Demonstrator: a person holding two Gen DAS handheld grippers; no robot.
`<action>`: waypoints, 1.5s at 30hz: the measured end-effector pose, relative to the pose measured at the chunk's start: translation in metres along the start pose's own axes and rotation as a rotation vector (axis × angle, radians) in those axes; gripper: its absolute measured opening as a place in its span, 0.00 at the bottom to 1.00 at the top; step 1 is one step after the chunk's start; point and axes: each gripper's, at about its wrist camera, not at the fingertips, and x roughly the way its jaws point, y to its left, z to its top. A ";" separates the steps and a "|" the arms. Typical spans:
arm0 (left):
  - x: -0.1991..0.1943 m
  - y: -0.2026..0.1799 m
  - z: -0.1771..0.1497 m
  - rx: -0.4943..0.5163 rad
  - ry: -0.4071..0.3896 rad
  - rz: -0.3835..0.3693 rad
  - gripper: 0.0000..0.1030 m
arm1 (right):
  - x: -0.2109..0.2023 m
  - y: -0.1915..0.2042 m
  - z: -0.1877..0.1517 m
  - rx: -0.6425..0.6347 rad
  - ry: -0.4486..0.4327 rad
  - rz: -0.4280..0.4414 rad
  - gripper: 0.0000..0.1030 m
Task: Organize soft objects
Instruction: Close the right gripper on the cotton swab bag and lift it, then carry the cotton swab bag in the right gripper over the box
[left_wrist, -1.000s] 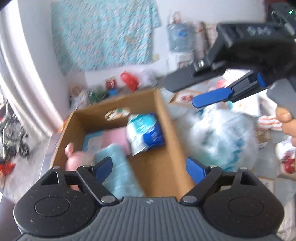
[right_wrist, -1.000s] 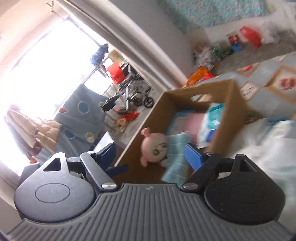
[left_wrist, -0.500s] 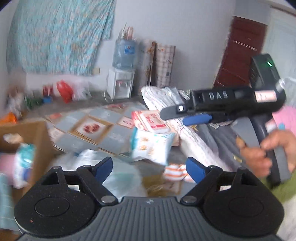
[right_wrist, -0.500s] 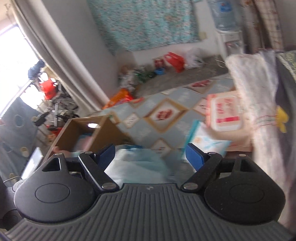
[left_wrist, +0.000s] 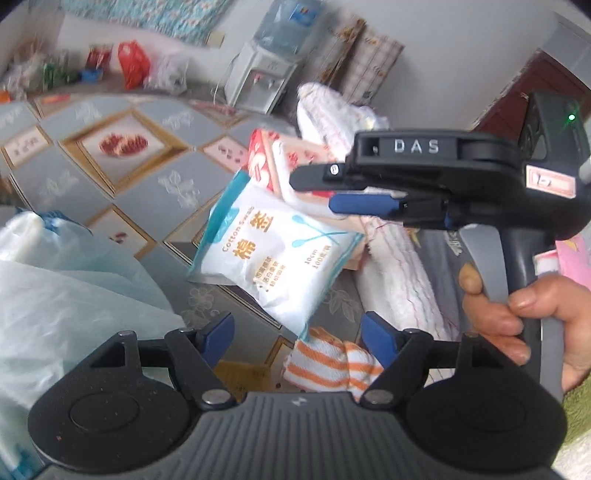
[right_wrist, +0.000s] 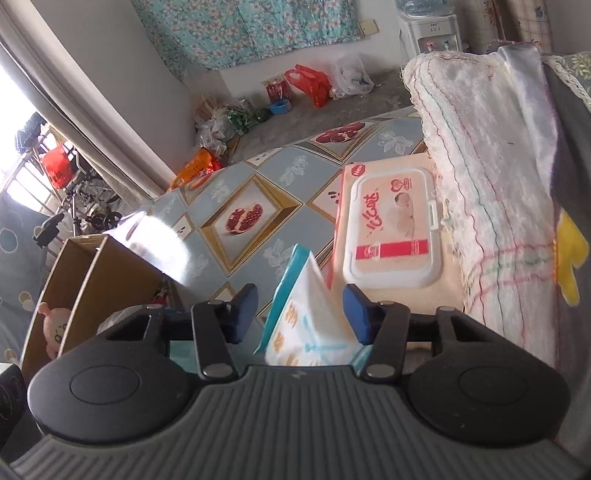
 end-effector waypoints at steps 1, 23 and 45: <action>0.006 0.001 0.002 -0.008 0.010 0.002 0.75 | 0.007 -0.001 0.002 -0.009 0.006 -0.004 0.49; 0.024 -0.012 0.014 0.027 0.037 -0.002 0.63 | 0.015 -0.025 -0.039 0.096 0.114 0.142 0.16; -0.141 -0.052 -0.028 0.203 -0.261 -0.124 0.63 | -0.138 0.068 -0.073 -0.011 -0.158 0.274 0.15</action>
